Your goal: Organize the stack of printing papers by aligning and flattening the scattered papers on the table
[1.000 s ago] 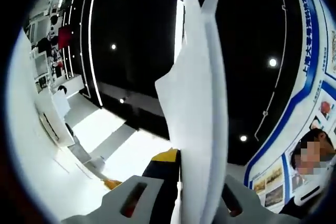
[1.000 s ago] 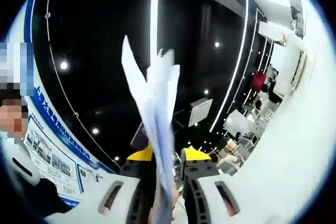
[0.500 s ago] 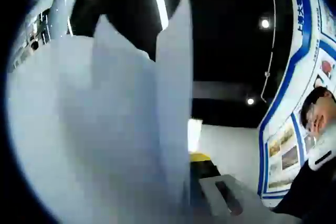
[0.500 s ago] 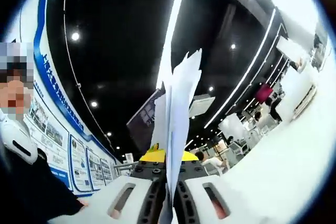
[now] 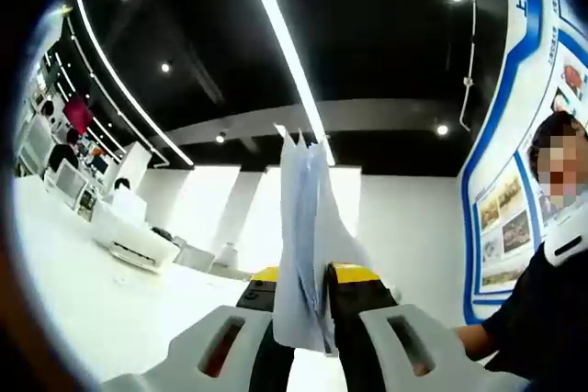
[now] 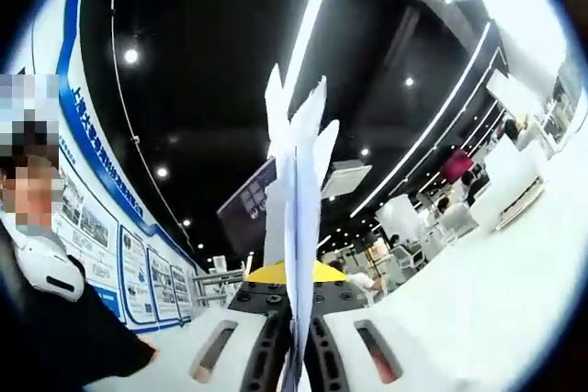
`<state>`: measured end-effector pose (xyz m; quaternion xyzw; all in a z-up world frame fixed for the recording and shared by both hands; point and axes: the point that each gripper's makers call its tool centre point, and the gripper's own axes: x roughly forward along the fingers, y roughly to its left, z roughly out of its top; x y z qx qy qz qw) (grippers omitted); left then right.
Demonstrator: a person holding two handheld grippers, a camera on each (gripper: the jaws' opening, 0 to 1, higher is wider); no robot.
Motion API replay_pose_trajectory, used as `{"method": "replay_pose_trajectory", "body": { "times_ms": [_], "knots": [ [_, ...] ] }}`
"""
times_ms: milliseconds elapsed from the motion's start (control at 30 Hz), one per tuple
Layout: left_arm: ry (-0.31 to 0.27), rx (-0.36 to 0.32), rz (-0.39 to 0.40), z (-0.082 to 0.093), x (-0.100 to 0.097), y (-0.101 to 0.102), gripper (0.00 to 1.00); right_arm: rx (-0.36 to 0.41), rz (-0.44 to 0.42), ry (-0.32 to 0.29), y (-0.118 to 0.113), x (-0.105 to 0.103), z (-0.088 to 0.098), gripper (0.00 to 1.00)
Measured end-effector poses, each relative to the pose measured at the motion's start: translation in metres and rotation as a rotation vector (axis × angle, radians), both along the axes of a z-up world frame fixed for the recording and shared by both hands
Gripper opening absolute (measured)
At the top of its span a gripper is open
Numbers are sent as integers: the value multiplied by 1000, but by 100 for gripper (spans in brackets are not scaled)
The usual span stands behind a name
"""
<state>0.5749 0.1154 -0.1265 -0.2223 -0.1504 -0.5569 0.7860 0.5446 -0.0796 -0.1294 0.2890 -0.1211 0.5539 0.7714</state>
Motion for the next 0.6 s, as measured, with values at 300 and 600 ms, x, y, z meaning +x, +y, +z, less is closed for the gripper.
{"method": "replay_pose_trajectory", "body": {
  "times_ms": [300,600],
  "knots": [
    [-70,133,-57,2,-24,-9,20,-162,101,-83,0,-23,5,0],
    [-91,201,-83,0,-22,-19,18,-232,91,-88,6,-13,-7,0]
  ]
}}
